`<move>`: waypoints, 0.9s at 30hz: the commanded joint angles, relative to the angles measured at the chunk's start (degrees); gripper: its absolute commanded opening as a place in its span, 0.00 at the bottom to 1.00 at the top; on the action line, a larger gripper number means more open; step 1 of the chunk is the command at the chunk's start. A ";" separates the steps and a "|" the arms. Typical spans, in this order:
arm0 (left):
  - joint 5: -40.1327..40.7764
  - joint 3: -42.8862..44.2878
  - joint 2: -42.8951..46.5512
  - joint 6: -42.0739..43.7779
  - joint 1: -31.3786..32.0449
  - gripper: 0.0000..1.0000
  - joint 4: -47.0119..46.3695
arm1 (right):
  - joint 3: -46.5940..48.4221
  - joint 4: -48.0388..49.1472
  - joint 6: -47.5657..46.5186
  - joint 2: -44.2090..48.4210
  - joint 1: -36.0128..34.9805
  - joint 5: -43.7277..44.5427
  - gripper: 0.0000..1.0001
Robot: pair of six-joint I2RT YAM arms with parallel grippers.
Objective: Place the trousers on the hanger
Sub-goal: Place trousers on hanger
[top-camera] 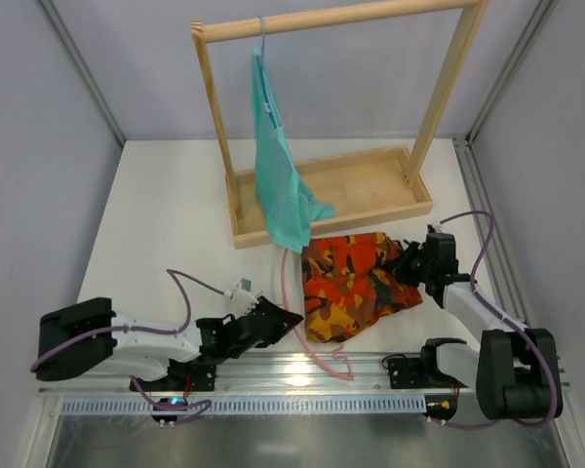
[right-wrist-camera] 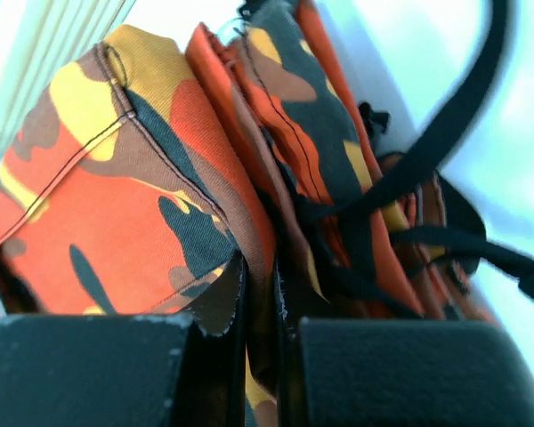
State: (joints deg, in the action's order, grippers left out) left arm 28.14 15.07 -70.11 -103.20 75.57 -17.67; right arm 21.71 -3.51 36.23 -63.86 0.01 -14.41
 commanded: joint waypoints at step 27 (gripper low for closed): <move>2.00 -2.06 5.15 0.54 0.19 0.00 18.29 | -3.27 -1.93 7.99 20.26 -20.49 5.45 0.04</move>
State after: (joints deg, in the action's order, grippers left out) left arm 30.20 13.54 -63.31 -103.94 76.01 -1.80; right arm 13.69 -7.92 47.11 -43.66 -19.27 -6.96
